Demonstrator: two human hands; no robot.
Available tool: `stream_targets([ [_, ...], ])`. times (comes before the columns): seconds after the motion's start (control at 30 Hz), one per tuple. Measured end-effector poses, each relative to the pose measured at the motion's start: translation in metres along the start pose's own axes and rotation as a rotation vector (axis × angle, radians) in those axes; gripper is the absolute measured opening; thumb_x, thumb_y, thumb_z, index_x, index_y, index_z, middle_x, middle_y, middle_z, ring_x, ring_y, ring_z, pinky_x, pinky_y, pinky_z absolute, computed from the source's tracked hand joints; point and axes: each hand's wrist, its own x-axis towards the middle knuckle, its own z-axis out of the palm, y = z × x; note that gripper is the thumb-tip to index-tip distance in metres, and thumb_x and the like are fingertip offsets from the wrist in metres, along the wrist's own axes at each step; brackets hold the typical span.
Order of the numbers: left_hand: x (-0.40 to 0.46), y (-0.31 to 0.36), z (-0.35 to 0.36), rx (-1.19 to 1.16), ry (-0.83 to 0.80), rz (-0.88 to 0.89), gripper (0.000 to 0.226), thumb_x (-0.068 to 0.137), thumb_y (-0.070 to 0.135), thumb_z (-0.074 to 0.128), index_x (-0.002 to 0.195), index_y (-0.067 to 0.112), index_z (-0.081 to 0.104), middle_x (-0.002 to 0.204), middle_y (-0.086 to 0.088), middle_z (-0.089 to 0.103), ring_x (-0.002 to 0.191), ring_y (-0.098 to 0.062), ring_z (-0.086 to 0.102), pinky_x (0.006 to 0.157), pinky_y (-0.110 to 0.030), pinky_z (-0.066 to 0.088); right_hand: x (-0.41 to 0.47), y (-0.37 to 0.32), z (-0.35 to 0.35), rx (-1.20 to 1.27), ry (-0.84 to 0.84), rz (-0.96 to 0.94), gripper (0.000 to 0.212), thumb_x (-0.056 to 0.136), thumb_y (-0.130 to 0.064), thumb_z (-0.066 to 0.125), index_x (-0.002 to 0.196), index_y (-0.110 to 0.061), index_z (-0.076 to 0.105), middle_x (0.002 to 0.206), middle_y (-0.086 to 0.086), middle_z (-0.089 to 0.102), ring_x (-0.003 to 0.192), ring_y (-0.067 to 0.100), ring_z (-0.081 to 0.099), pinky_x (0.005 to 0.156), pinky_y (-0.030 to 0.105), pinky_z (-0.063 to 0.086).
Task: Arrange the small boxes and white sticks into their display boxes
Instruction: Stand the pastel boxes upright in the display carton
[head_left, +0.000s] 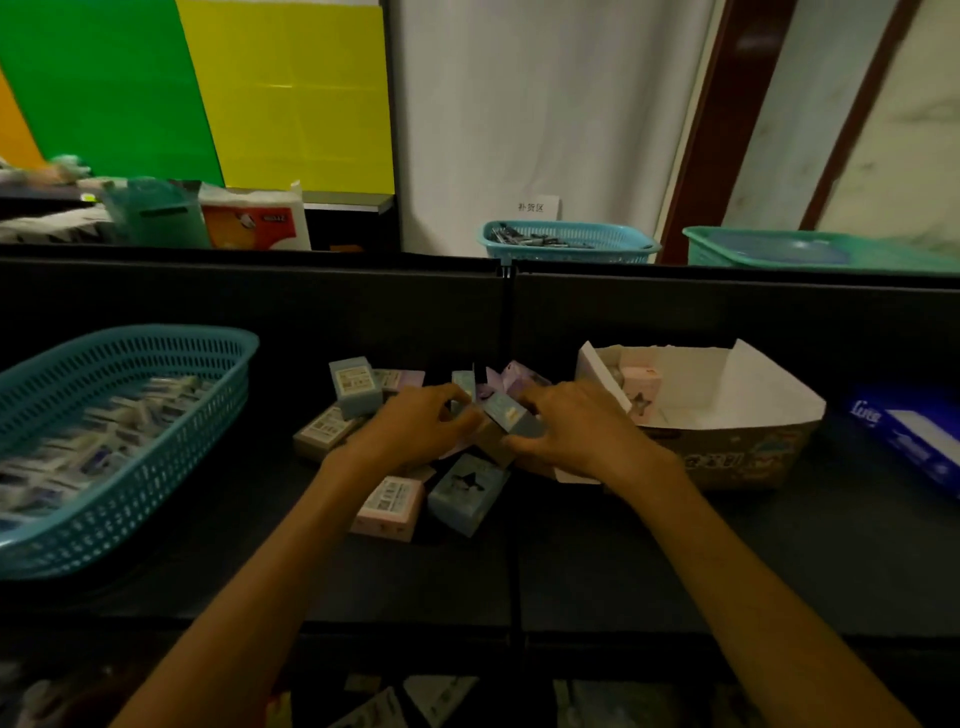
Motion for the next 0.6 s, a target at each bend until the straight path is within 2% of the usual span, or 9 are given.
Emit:
stream_targets([
  [0.1,0.001,0.003,0.005,-0.076,-0.073,0.013,0.044,0.09,0.054,0.048,0.13,0.038,0.044,0.116,-0.005,0.058,0.098,-0.02,0.059,0.079,-0.034,0.054,-0.002,-0.003,0.002,-0.011,-0.002,0.004,0.06,0.084,-0.055,0.058,0.133,-0.021,0.047,0.124,0.007,0.059,0.108,0.027,0.055,0.091,0.036,0.041],
  [0.23,0.003,0.005,0.008,-0.168,-0.07,0.012,0.037,0.092,0.048,0.048,0.126,0.036,0.048,0.12,-0.007,0.057,0.103,-0.022,0.057,0.088,-0.041,0.052,-0.002,-0.002,0.002,0.054,0.019,0.01,0.052,0.084,-0.051,0.057,0.127,-0.022,0.051,0.112,0.008,0.065,0.098,0.026,0.06,0.087,0.039,0.047],
  [0.4,0.006,0.01,0.013,-0.233,0.0,-0.037,0.03,0.086,0.048,0.056,0.112,0.033,0.053,0.104,-0.005,0.062,0.09,-0.02,0.061,0.08,-0.04,0.055,-0.002,0.001,0.003,0.086,0.066,0.037,0.049,0.084,-0.045,0.061,0.126,-0.021,0.053,0.11,0.008,0.065,0.099,0.023,0.059,0.084,0.033,0.046],
  [0.5,0.008,0.009,0.015,-0.306,0.033,-0.112,0.029,0.085,0.039,0.062,0.109,0.027,0.053,0.101,-0.006,0.062,0.083,-0.017,0.063,0.073,-0.036,0.057,-0.001,0.003,-0.001,0.074,0.11,0.059,0.051,0.086,-0.046,0.06,0.129,-0.021,0.051,0.114,0.006,0.063,0.102,0.021,0.057,0.077,0.026,0.039],
  [0.6,0.009,0.01,0.016,-0.351,0.049,-0.192,0.044,0.082,0.043,0.065,0.117,0.024,0.047,0.102,-0.005,0.06,0.08,-0.016,0.063,0.065,-0.032,0.057,-0.002,0.004,-0.008,0.087,0.178,0.086,0.048,0.087,-0.044,0.059,0.127,-0.019,0.051,0.115,0.007,0.062,0.1,0.02,0.058,0.074,0.024,0.038],
])
